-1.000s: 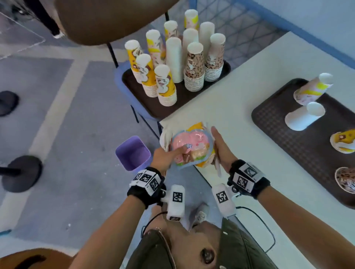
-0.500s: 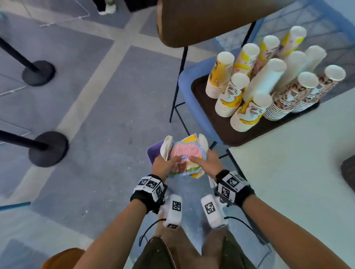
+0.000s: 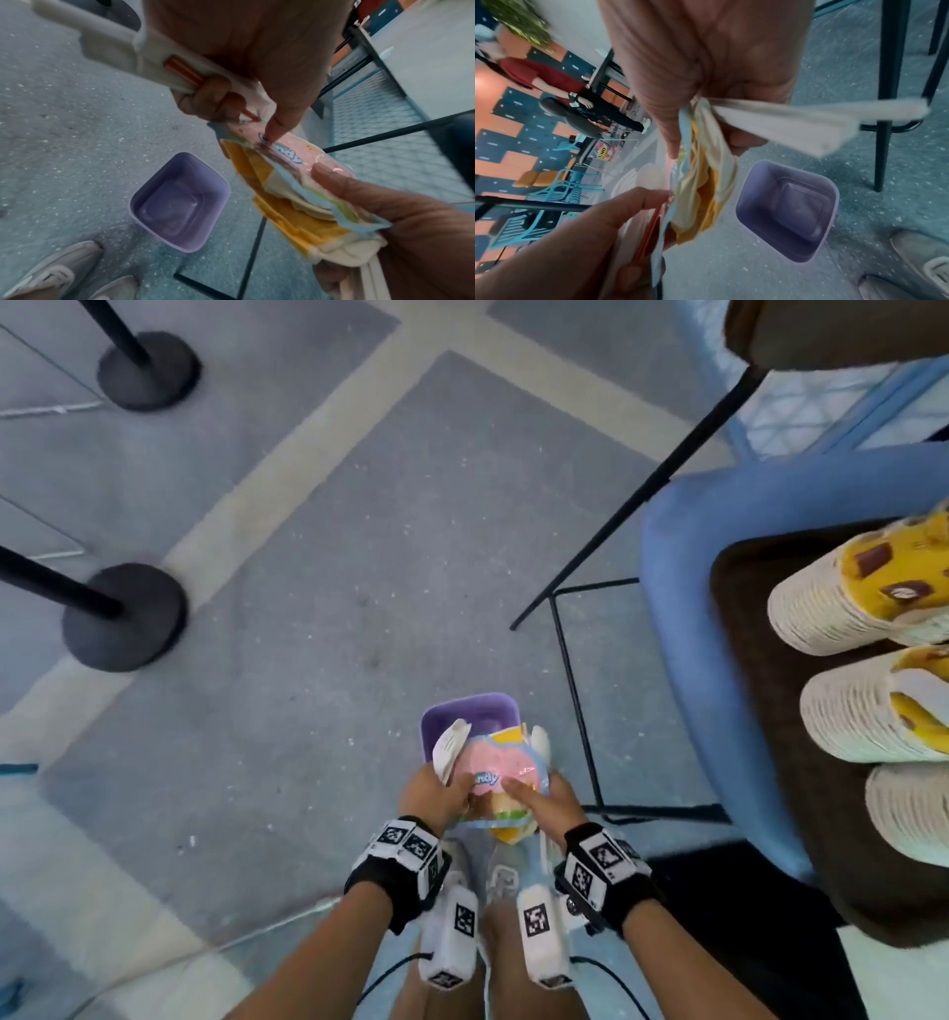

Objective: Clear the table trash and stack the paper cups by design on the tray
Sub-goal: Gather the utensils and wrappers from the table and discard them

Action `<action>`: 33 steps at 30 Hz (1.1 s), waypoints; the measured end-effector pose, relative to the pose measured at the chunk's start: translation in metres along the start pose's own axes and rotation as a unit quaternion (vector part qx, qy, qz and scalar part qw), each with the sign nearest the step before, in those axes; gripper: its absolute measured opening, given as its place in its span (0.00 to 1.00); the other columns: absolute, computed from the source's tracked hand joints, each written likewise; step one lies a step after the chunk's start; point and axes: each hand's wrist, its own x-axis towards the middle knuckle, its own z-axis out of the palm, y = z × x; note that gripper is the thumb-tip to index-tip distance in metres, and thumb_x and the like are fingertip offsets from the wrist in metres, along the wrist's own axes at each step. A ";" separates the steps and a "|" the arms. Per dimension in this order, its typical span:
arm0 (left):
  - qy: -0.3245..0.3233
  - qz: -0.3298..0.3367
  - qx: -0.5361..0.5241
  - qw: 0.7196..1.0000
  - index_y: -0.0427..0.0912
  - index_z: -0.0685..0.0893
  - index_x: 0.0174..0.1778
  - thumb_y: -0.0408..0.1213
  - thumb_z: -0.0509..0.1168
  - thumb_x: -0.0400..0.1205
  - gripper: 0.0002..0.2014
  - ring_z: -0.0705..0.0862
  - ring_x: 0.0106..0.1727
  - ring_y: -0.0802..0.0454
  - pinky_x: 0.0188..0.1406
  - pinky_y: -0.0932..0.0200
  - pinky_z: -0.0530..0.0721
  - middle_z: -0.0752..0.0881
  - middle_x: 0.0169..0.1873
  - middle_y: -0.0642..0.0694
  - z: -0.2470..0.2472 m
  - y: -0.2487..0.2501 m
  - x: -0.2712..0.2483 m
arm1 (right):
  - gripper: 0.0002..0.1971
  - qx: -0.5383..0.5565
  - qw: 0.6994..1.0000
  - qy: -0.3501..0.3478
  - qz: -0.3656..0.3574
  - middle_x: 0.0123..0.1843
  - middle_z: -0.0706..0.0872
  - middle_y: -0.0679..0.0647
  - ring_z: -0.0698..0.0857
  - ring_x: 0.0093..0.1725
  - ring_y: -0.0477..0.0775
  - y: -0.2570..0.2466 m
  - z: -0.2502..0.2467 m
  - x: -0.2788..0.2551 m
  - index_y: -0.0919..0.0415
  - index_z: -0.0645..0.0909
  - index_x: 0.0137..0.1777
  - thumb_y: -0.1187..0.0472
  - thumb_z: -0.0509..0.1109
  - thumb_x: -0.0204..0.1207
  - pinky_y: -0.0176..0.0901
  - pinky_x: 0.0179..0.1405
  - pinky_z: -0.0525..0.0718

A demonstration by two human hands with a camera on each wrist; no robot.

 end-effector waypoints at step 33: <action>-0.121 0.044 0.068 0.989 0.36 0.83 0.62 0.36 0.58 0.79 0.17 0.83 0.64 0.38 0.67 0.47 0.77 0.86 0.60 0.33 0.059 -0.039 0.151 | 0.33 -0.126 0.987 -0.093 0.021 0.75 0.73 0.53 0.70 0.76 0.56 0.055 0.030 0.161 0.52 0.59 0.79 0.52 0.67 0.76 0.55 0.78 0.64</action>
